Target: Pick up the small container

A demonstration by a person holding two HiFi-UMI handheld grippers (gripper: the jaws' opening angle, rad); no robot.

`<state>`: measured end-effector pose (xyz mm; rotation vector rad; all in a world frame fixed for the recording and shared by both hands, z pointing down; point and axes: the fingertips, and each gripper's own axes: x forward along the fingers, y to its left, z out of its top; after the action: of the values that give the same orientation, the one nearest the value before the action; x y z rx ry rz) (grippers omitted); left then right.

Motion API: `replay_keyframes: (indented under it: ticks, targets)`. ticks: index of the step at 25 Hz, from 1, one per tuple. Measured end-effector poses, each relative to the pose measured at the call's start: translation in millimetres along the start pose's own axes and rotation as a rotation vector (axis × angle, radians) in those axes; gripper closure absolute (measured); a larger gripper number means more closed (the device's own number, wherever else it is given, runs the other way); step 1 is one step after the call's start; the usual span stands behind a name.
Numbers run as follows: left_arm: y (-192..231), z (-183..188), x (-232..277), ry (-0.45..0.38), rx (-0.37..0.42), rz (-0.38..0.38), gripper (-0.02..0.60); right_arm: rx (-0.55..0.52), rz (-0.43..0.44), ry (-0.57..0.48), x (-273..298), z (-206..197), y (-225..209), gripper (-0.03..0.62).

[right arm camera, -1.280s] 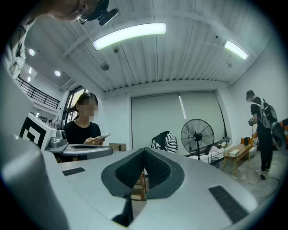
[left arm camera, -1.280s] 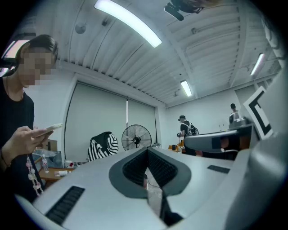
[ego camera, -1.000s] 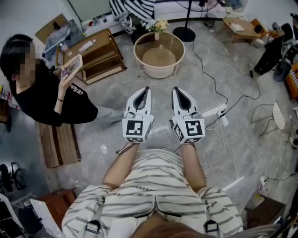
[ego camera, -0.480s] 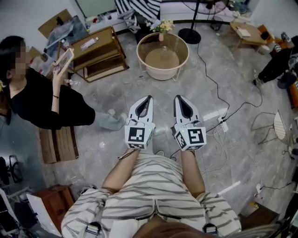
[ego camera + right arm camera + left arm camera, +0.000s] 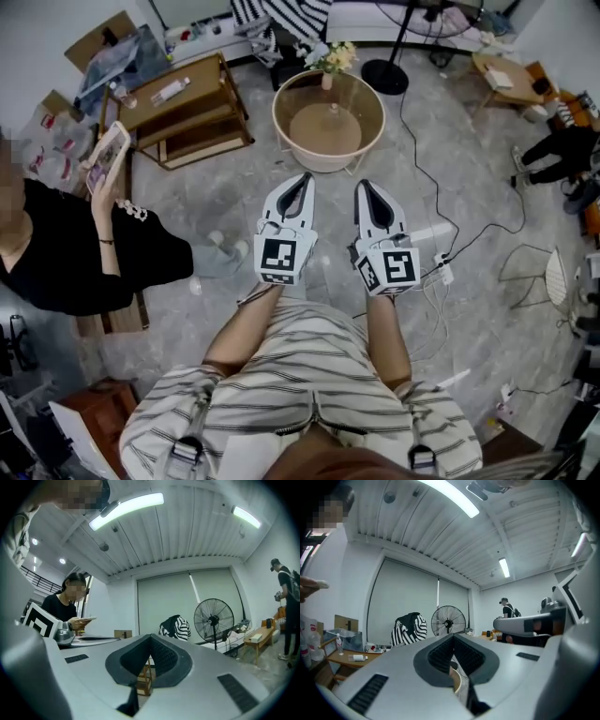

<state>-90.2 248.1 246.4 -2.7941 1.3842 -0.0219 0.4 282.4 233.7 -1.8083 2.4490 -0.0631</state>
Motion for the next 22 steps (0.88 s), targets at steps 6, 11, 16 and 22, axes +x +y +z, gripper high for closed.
replay_keyframes:
  ticks: [6,11,16,22]
  targets:
    - [62.7,14.4,99.3,0.012,0.007,-0.012,0.58,0.011,-0.011,0.016,109.8,13.5,-41.9,0.583]
    - [109.2,21.0,180.1,0.017,0.009,-0.034,0.58,0.014,-0.032,0.033,191.4,17.3,-77.1,0.583]
    - [139.3,16.2,238.7,0.029,0.002,-0.049,0.58,0.02,-0.045,0.068,250.2,8.0,-105.7,0.583]
    - [162.2,1.5,277.3,0.058,-0.007,-0.038,0.58,0.037,-0.033,0.095,296.3,-9.7,-126.9,0.583]
